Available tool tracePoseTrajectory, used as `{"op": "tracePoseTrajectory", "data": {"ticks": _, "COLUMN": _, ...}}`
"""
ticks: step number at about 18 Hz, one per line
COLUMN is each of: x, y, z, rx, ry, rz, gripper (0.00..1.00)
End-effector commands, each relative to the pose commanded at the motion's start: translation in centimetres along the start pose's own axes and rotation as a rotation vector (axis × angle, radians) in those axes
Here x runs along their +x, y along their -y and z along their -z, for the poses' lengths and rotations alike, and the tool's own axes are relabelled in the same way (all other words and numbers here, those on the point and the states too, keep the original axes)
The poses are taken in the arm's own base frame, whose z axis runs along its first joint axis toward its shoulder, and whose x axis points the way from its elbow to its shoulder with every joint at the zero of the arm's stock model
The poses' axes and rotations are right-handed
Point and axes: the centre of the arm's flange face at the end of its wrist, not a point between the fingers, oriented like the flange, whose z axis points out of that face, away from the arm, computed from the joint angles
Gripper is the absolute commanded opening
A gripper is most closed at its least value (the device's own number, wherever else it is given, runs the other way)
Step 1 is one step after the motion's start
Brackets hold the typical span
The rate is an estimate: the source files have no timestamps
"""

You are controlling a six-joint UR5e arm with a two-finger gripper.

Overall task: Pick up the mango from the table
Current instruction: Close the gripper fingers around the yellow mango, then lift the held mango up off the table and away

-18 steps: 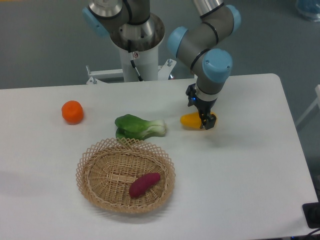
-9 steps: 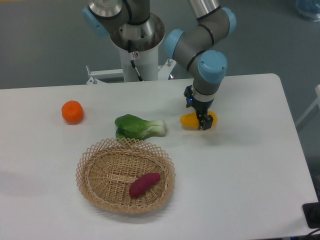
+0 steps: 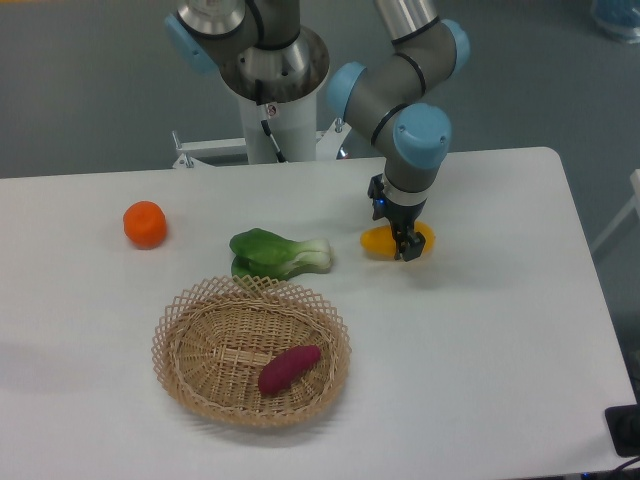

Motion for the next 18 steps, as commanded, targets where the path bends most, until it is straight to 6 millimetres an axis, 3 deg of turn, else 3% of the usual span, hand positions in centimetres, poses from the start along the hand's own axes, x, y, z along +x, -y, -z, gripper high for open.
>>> {"op": "tracePoseTrajectory", "data": {"ticks": 4, "x": -0.8, "y": -0.3, "z": 1.1, "rx": 0.004, "ry": 0.017, "rz": 0.016, "gripper": 0.5}}
{"op": "tracePoseTrajectory", "data": {"ticks": 8, "x": -1.9, "y": -0.8, "z": 2.9, "rx": 0.007, "ry": 0.005, "rz": 0.054, "gripper": 0.49}}
{"op": "tracePoseTrajectory", "data": {"ticks": 14, "x": -4.7, "y": -1.0, "z": 8.0, "rx": 0.033, "ry": -0.107, "rz": 0.144, "gripper": 0.49}}
{"op": "tracePoseTrajectory", "data": {"ticks": 18, "x": -7.2, "y": -0.6, "z": 10.6, "rx": 0.026, "ry": -0.091, "rz": 0.188, "gripper": 0.49}}
